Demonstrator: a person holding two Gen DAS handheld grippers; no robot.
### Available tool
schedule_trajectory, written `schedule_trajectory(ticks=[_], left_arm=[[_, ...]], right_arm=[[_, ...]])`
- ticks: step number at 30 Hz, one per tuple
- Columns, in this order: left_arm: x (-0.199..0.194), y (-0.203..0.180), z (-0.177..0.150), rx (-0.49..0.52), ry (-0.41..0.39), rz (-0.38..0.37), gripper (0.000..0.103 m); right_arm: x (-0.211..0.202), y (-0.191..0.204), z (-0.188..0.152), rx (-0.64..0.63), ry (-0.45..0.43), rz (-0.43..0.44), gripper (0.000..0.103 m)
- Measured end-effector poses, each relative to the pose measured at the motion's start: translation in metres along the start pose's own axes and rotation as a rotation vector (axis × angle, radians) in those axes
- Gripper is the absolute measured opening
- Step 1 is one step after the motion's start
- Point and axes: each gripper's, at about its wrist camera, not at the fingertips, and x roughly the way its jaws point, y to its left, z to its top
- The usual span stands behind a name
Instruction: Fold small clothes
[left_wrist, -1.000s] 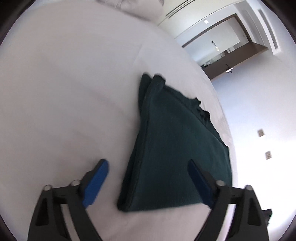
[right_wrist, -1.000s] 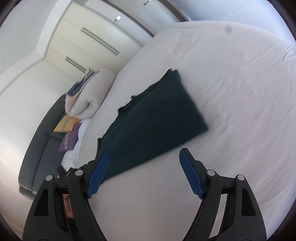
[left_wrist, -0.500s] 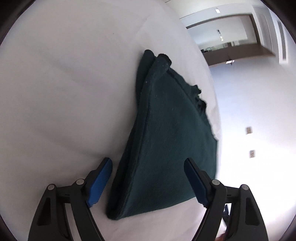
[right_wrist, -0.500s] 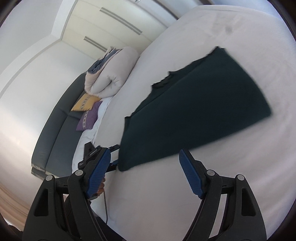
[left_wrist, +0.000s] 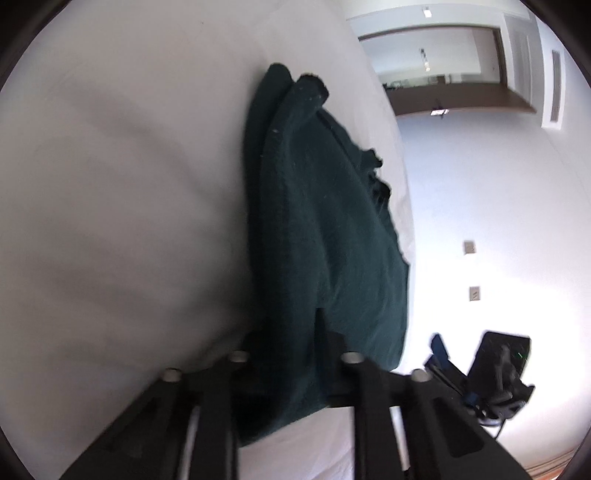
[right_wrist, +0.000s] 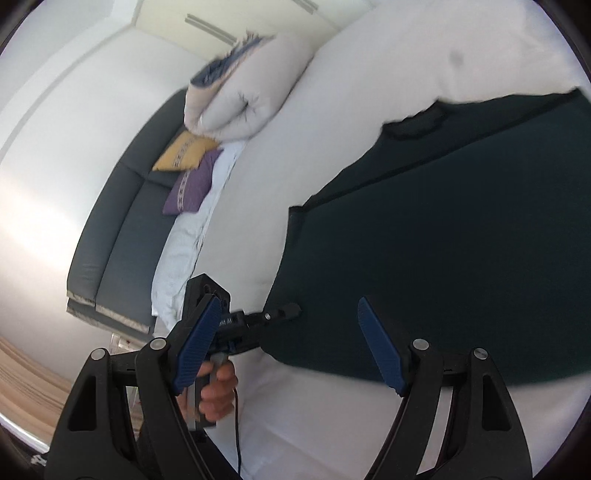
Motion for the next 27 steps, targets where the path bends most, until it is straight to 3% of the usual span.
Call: schedule_trajectory(ticks=[6,9,11,16,19,23,27], left_arm=[[-0.005,-0.001,-0.002,0.007,-0.05,-0.032,0.013],[-0.005,-0.003,-0.001,0.018,-0.067,-0.036,0.012],[-0.005,-0.007,-0.002,0.035,-0.077,-0.024,0.012],[-0.003,-0.025,-0.002,0.062,-0.101,-0.002,0.012],[-0.004,-0.053,-0.004,0.115,-0.117,0.02,0.012],[0.004,-0.096,-0.009,0.198,-0.119,0.045,0.012],[0.044,-0.158,-0.021,0.31,-0.092,0.057,0.012]], right_arm=[[0.084,-0.023,0.037,0.096,0.094,0.043,0.076],[0.127,-0.046,0.047,0.135,0.191,-0.014,0.074],[0.141,-0.061,0.046,0.157,0.197,-0.025,0.069],[0.137,-0.053,0.049,0.087,0.204,-0.034,0.069],[0.11,-0.064,0.057,0.2,0.179,0.044,0.073],[0.066,-0.085,0.07,0.256,0.111,0.111,0.074],[0.019,-0.118,0.086,0.334,0.056,0.186,0.076]])
